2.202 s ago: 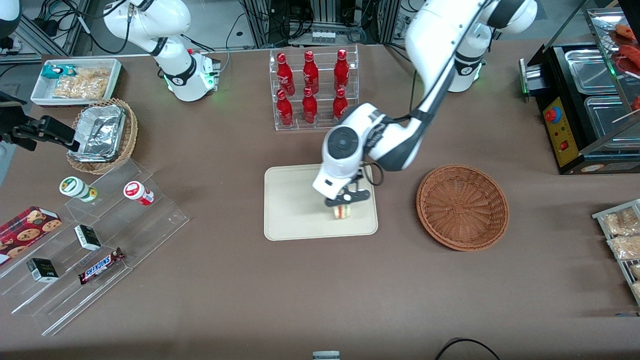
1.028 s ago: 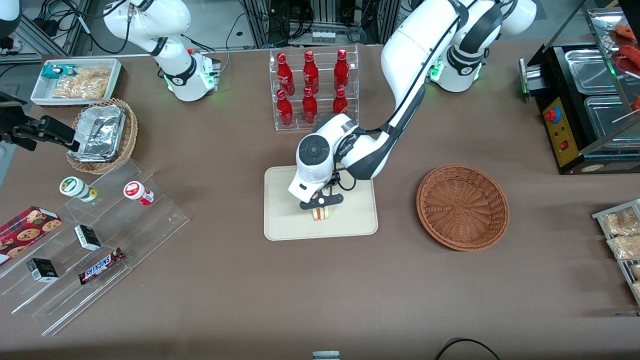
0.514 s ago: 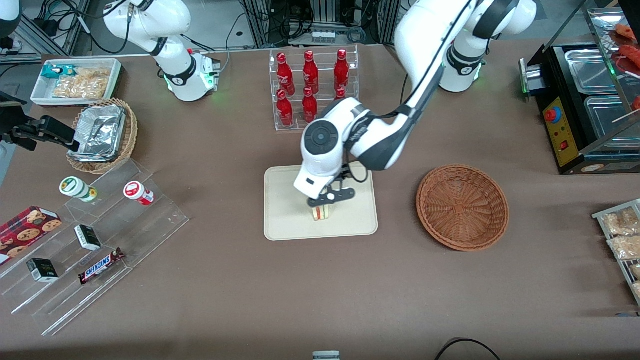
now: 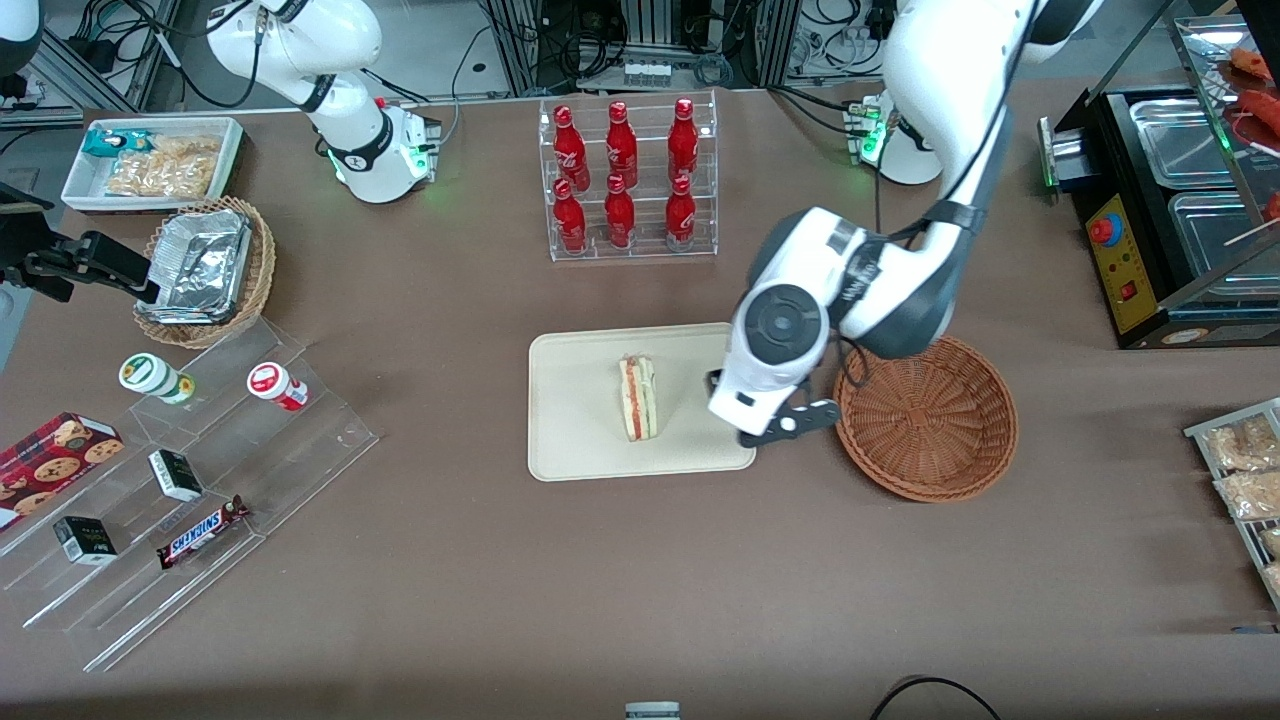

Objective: Place sandwich from basket to tray

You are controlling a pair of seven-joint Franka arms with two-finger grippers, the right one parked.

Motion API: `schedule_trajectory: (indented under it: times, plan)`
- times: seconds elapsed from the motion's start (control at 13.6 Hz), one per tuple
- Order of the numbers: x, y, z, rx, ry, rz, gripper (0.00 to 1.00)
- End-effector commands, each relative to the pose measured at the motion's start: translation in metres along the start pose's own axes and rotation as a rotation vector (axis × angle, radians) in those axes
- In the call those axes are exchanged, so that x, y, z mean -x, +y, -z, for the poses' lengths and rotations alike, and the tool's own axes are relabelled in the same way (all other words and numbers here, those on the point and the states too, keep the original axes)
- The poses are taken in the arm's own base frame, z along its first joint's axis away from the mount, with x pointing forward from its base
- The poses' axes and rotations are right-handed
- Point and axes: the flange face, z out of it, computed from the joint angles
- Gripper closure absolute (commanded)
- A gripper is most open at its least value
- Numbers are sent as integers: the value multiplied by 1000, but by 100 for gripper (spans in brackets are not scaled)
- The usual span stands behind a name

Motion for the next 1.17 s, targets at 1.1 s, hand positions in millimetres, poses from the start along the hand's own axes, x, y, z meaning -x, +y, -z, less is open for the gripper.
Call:
schedule_trajectory:
  times: [1.1]
  plan:
    - [9, -297, 116, 65, -22, -337, 0]
